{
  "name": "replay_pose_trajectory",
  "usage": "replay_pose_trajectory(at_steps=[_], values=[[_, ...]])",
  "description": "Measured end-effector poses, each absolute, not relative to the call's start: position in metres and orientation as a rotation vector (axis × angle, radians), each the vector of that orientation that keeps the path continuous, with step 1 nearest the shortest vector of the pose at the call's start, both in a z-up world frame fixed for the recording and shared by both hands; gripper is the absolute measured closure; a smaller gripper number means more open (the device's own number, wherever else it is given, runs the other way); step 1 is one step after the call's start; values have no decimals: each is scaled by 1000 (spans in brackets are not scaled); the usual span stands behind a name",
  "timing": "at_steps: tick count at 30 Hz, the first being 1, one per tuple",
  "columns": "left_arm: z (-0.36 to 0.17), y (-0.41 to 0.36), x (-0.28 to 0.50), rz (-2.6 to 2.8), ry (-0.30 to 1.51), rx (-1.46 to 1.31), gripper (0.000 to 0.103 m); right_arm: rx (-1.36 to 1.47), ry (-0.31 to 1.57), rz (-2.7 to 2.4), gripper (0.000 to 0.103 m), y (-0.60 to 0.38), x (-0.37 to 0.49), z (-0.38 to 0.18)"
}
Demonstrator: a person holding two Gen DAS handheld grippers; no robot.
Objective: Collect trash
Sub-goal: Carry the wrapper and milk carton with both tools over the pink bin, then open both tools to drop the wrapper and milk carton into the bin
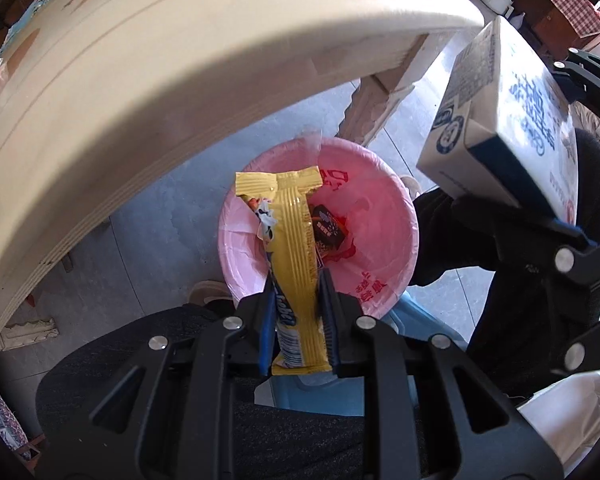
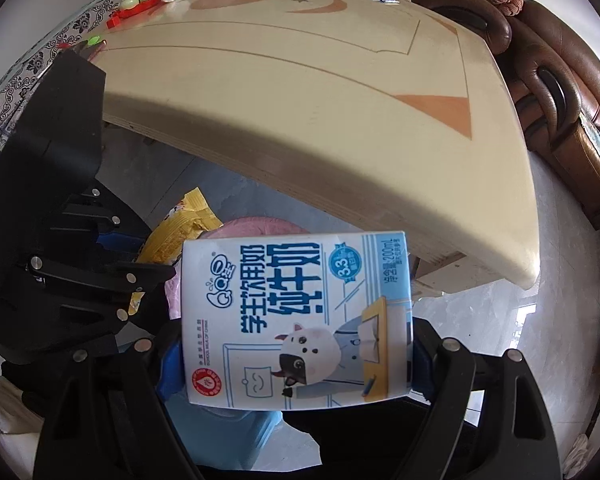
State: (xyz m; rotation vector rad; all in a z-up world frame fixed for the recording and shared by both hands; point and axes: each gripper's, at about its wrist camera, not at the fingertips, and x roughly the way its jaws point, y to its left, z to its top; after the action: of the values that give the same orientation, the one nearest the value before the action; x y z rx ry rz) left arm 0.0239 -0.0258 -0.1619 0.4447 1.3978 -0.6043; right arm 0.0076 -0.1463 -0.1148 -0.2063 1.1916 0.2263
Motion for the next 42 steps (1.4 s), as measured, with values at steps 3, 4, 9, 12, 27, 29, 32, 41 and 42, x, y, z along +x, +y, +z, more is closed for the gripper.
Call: replay_pose_trajectory(at_steps=[3, 4, 9, 12, 27, 29, 32, 41, 42], values=[[-176, -27, 23, -608, 1418, 444, 82, -188, 1219, 234, 21, -146, 8, -131], [-181, -28, 24, -608, 1424, 444, 82, -185, 1226, 233, 21, -147, 9, -137], [-213, -29, 27, -614, 1479, 428, 82, -158, 1269, 232, 21, -147, 14, -166], [-231, -27, 34, -611, 1524, 407, 82, -170, 1288, 217, 21, -147, 15, -186], [-324, -29, 61, -536, 1752, 317, 82, -108, 1493, 234, 21, -147, 36, -307], [-332, -33, 63, -539, 1771, 310, 82, -113, 1515, 236, 21, -148, 38, -318], [-344, -36, 62, -537, 1796, 324, 82, -115, 1532, 238, 21, -148, 41, -329], [-366, -36, 65, -517, 1837, 321, 82, -99, 1559, 249, 21, -149, 45, -343], [-367, -36, 65, -517, 1840, 315, 82, -100, 1559, 251, 21, -148, 45, -343]])
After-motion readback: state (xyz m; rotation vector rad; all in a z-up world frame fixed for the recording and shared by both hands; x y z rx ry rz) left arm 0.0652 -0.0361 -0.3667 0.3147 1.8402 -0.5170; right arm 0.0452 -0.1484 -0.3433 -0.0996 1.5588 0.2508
